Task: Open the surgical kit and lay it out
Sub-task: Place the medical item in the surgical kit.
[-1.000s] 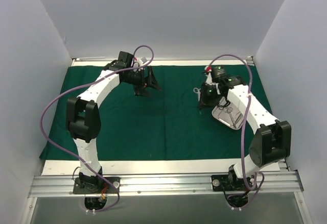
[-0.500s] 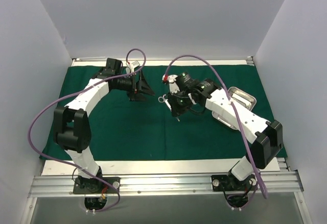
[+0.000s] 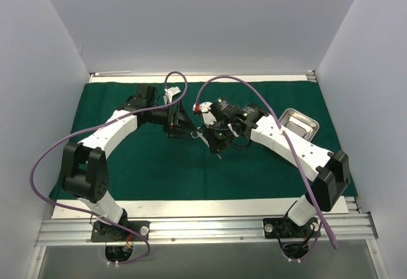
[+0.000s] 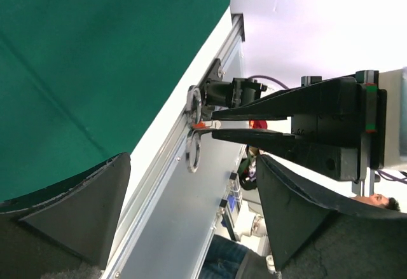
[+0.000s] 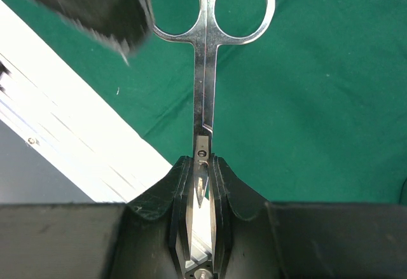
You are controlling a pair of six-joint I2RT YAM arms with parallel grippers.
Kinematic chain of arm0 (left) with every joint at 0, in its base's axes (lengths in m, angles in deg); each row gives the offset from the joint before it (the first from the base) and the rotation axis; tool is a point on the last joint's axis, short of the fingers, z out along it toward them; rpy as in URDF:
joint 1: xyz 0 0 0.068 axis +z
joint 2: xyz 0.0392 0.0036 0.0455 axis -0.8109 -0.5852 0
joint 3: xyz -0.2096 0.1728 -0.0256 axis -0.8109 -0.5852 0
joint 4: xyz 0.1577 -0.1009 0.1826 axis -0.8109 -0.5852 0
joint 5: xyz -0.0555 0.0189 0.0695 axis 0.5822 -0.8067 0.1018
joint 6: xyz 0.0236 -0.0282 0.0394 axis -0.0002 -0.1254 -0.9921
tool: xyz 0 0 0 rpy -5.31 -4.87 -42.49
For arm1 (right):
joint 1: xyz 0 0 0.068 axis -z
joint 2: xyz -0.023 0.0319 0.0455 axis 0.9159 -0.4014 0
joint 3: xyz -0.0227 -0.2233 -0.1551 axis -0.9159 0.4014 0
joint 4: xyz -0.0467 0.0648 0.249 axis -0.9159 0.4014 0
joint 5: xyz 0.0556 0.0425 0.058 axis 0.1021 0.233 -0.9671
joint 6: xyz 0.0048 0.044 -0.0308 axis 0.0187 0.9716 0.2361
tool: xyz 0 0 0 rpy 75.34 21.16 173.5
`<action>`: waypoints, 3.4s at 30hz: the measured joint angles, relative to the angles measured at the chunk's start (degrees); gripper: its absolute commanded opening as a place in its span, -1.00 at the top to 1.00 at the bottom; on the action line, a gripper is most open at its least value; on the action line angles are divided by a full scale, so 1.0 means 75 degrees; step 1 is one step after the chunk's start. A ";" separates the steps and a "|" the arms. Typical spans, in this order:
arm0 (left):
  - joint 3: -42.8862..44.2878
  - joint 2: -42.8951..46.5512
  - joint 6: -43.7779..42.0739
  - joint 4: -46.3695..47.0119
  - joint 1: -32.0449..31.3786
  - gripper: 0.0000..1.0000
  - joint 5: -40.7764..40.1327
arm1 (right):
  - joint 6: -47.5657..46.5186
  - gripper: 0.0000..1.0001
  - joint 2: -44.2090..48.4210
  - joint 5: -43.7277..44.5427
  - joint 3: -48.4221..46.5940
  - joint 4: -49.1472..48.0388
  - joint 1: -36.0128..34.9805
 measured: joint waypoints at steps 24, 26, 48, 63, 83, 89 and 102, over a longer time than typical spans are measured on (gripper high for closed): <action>-0.0029 -0.0358 0.0434 0.0455 -0.0391 0.02 0.0347 | -0.0003 1.00 0.0029 -0.0003 0.0000 0.0000 -0.0201; -0.0029 -0.0358 0.0440 0.0458 -0.0388 0.26 0.0385 | -0.0003 1.00 0.0029 -0.0003 0.0000 0.0000 -0.0201; 0.0312 0.0933 0.0592 0.1722 0.0035 0.95 -0.3570 | 0.2690 -0.22 -0.0344 -0.0702 -0.1594 0.0268 0.2366; 0.1043 0.1335 0.0099 0.2165 -0.0067 0.95 -0.5607 | 1.0404 -0.23 -0.1180 -0.2282 -0.1734 -0.2626 0.2576; 0.0583 0.2159 -0.0020 0.2261 -0.0283 0.95 -0.5604 | 1.3680 -0.03 -0.1582 -0.1378 -0.1434 -0.4226 0.1664; 0.0583 0.2165 -0.0280 0.2218 -0.0356 0.95 -0.5616 | 1.4082 0.30 -0.1629 -0.1075 -0.1457 -0.4197 0.1466; -0.0082 0.2547 -0.0705 0.2183 -0.0481 -0.40 -0.5313 | 1.4032 1.00 -0.1757 -0.0734 -0.1711 -0.3990 0.1454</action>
